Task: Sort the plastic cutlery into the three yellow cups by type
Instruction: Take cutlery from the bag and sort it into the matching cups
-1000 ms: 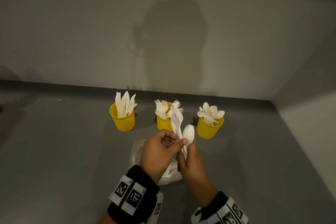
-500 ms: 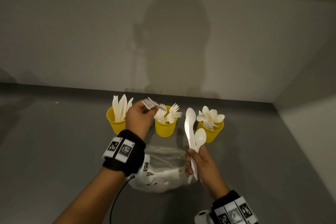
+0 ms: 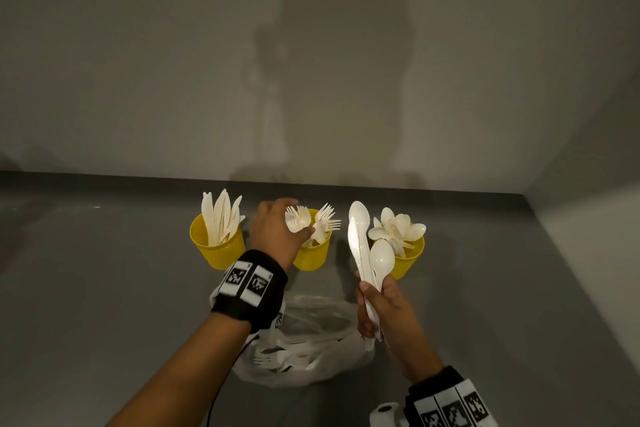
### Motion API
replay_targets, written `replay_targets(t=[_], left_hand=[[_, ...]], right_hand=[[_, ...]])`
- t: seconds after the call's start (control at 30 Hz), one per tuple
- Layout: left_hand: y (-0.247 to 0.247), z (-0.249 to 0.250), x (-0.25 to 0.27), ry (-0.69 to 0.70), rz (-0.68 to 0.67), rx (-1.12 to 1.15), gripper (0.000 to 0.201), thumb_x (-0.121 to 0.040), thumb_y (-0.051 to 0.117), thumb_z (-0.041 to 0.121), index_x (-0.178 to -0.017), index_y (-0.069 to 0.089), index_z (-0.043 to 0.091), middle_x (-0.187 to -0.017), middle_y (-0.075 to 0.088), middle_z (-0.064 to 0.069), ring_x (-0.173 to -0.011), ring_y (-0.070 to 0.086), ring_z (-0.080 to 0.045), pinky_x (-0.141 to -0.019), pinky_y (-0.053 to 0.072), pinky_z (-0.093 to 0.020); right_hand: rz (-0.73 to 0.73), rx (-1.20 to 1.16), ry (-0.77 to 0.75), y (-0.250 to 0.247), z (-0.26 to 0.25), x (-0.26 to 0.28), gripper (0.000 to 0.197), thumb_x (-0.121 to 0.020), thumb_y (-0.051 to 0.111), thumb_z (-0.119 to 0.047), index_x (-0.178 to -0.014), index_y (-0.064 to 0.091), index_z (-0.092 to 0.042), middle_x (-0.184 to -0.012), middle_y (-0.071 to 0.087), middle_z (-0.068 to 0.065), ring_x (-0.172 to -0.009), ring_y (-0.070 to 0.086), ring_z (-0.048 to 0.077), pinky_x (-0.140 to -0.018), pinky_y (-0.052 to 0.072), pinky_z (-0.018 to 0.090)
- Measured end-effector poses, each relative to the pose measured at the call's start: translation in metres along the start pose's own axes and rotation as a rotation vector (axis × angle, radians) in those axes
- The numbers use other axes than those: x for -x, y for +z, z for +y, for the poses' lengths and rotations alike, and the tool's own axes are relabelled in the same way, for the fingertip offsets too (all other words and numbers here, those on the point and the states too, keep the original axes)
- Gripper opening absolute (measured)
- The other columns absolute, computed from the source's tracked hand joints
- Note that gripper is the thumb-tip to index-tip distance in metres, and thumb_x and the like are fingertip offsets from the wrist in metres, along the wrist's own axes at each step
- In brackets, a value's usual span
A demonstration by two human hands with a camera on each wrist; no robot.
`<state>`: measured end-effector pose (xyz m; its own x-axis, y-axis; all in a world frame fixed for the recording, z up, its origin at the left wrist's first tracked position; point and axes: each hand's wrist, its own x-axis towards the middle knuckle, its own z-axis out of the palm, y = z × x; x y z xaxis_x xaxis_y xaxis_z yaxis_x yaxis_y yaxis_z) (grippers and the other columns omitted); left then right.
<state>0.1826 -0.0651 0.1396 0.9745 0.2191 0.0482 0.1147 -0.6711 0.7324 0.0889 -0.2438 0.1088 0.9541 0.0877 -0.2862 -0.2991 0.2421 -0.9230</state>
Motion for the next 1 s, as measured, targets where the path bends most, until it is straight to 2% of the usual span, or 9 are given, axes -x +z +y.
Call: replay_targets(t=[0.07, 0.13, 0.2, 0.3, 0.4, 0.57, 0.67, 0.9, 1.0], left_hand=[[-0.003, 0.008, 0.022, 0.021, -0.028, 0.212, 0.024, -0.072, 0.074, 0.026, -0.093, 0.062, 0.024, -0.102, 0.055, -0.002, -0.084, 0.052, -0.013, -0.079, 0.041, -0.025], [-0.003, 0.015, 0.046, 0.002, -0.165, 0.383, 0.009, -0.074, 0.073, 0.024, -0.078, 0.065, 0.022, -0.084, 0.064, 0.001, -0.07, 0.054, -0.007, -0.07, 0.043, -0.02], [0.001, 0.016, 0.063, -0.045, -0.275, 0.53, 0.005, -0.075, 0.072, 0.02, -0.076, 0.067, 0.021, -0.073, 0.069, 0.01, -0.067, 0.061, -0.002, -0.068, 0.047, -0.014], [0.007, 0.012, 0.078, -0.116, -0.324, 0.671, 0.008, -0.08, 0.066, 0.013, -0.076, 0.066, 0.021, -0.056, 0.068, 0.018, -0.054, 0.06, 0.006, -0.056, 0.046, -0.006], [0.006, 0.006, 0.083, -0.178, -0.289, 0.739, 0.011, -0.079, 0.067, 0.012, -0.072, 0.067, 0.021, -0.058, 0.069, 0.015, -0.052, 0.059, 0.005, -0.054, 0.049, -0.009], [-0.001, -0.002, 0.084, -0.262, -0.259, 0.854, 0.007, -0.078, 0.067, 0.009, -0.076, 0.069, 0.015, -0.055, 0.068, 0.009, -0.052, 0.06, 0.0, -0.056, 0.052, -0.011], [-0.004, -0.003, 0.084, -0.284, -0.254, 0.906, 0.005, -0.08, 0.066, 0.01, -0.084, 0.069, 0.009, -0.062, 0.069, 0.001, -0.057, 0.061, -0.007, -0.056, 0.053, -0.013], [-0.008, 0.0, 0.088, -0.267, -0.288, 0.961, 0.009, -0.081, 0.064, 0.008, -0.089, 0.068, 0.011, -0.063, 0.073, 0.004, -0.059, 0.067, -0.005, -0.059, 0.056, -0.015], [-0.007, 0.004, 0.092, -0.261, -0.344, 0.962, 0.011, -0.082, 0.063, 0.006, -0.087, 0.068, 0.014, -0.063, 0.074, 0.006, -0.06, 0.068, -0.004, -0.06, 0.056, -0.014]], right_hand=[[0.001, 0.042, -0.022, 0.002, 0.0, 0.0, 0.009, -0.094, 0.042, -0.006, -0.1, 0.047, -0.011, -0.062, 0.046, 0.005, -0.035, 0.035, 0.007, -0.036, 0.03, 0.018], [-0.029, 0.07, -0.018, 0.007, -0.001, 0.001, 0.008, -0.094, 0.041, -0.006, -0.1, 0.045, -0.01, -0.064, 0.044, 0.006, -0.035, 0.033, 0.007, -0.035, 0.028, 0.017], [-0.078, 0.071, -0.009, 0.013, 0.0, 0.003, 0.008, -0.094, 0.041, -0.006, -0.1, 0.044, -0.011, -0.064, 0.043, 0.006, -0.034, 0.034, 0.006, -0.035, 0.028, 0.016], [-0.142, 0.031, -0.002, 0.02, 0.004, 0.006, 0.013, -0.093, 0.046, -0.014, -0.106, 0.046, -0.013, -0.062, 0.046, 0.003, -0.033, 0.035, 0.007, -0.035, 0.028, 0.017], [-0.199, 0.003, 0.025, 0.023, 0.008, 0.007, 0.034, -0.081, 0.048, -0.025, -0.112, 0.045, -0.014, -0.062, 0.05, 0.002, -0.035, 0.037, 0.007, -0.036, 0.03, 0.018], [-0.217, -0.095, 0.002, 0.027, 0.007, 0.008, 0.036, -0.08, 0.047, -0.026, -0.111, 0.046, -0.007, -0.062, 0.053, 0.006, -0.035, 0.039, 0.01, -0.036, 0.032, 0.018], [-0.224, -0.139, -0.002, 0.027, 0.004, 0.01, 0.037, -0.081, 0.045, -0.027, -0.112, 0.049, -0.007, -0.06, 0.053, 0.006, -0.036, 0.039, 0.012, -0.038, 0.033, 0.02], [-0.243, -0.163, 0.016, 0.028, 0.003, 0.016, 0.027, -0.089, 0.043, -0.027, -0.105, 0.046, -0.004, -0.065, 0.053, 0.01, -0.033, 0.037, 0.012, -0.037, 0.032, 0.019], [-0.218, -0.149, 0.034, 0.031, 0.003, 0.018, 0.036, -0.086, 0.043, -0.032, -0.106, 0.044, -0.002, -0.061, 0.052, 0.014, -0.026, 0.032, 0.011, -0.034, 0.029, 0.014]])
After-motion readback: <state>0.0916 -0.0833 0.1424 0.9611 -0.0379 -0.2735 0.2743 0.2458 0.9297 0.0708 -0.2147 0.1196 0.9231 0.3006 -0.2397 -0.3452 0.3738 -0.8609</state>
